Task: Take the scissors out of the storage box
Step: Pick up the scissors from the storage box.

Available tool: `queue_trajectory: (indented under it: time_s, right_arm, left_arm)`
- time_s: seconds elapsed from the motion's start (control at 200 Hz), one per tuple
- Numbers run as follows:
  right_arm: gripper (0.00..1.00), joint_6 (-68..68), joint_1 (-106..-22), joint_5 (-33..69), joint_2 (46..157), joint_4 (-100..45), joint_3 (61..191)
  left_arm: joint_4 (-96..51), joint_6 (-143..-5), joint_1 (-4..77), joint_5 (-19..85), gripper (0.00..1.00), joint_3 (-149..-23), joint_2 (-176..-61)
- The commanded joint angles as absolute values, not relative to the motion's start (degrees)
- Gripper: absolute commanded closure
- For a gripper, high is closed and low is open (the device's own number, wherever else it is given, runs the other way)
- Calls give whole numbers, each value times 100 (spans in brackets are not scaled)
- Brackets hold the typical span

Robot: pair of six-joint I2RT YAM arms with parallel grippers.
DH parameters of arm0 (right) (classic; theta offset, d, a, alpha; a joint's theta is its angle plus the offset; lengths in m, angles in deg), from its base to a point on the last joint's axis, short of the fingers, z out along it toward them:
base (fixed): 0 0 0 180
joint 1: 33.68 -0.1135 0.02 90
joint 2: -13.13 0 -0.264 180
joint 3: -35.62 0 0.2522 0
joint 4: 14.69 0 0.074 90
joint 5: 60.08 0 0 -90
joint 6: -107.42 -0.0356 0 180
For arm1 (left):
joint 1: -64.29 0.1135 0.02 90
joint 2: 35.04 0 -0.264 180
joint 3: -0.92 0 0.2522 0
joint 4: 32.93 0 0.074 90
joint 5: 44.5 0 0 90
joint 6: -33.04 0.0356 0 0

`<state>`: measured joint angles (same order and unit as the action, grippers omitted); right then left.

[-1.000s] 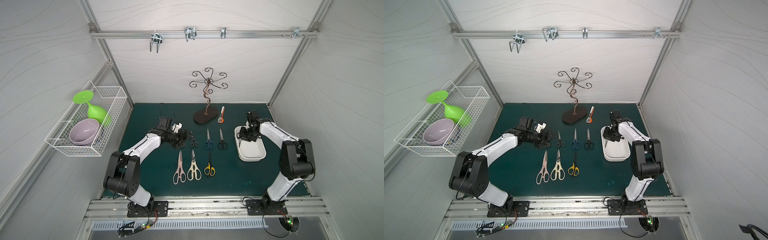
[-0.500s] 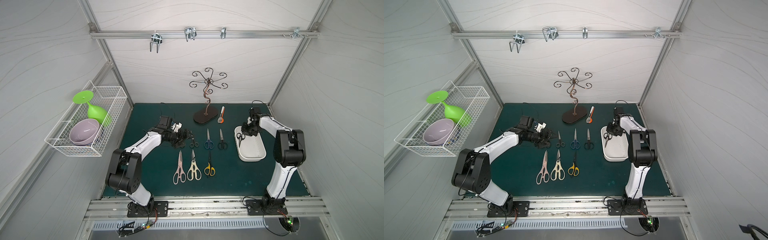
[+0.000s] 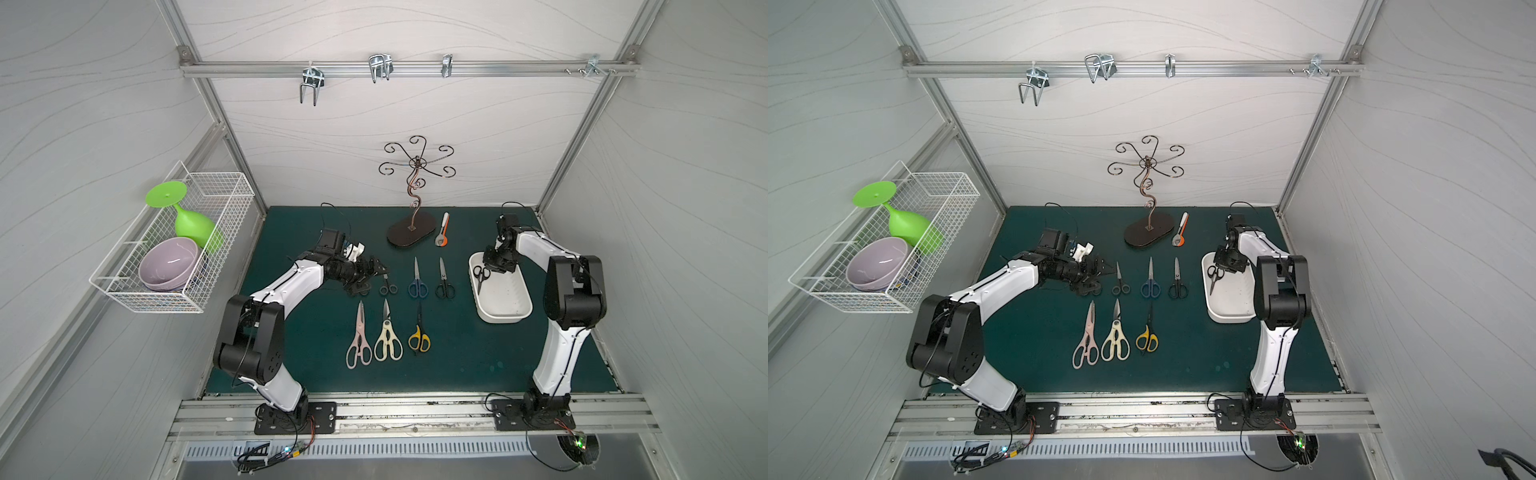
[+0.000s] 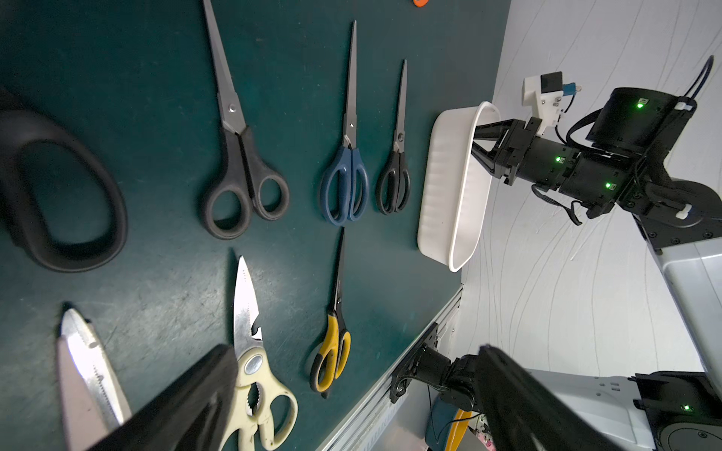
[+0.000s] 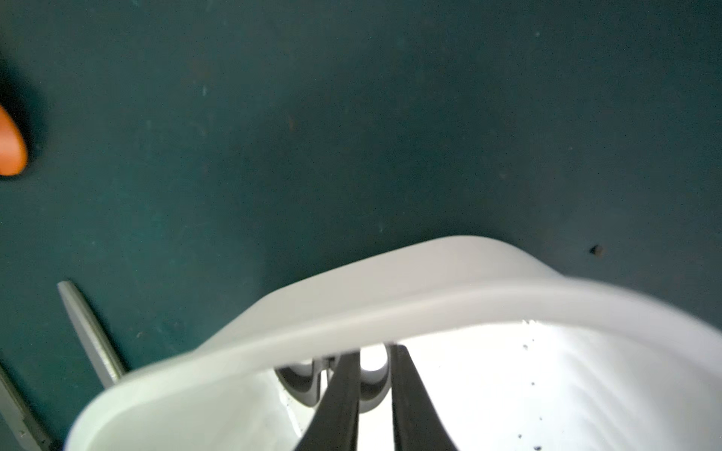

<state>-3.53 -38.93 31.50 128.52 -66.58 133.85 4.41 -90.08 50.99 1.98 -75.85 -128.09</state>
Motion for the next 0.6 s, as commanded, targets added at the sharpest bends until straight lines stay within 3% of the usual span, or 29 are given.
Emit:
queue_trajectory:
  time_s: [0.0,0.595]
  right_arm:
    - [80,-276,-3904,3299,13036,-6868,13436]
    - [84,-182,-3781,3137,13278,-6683,13374]
  left_arm:
    - [430,-8895,5075,173,0,-7849,-12871]
    - [483,-8869,5075,190,0,-7863,-12806]
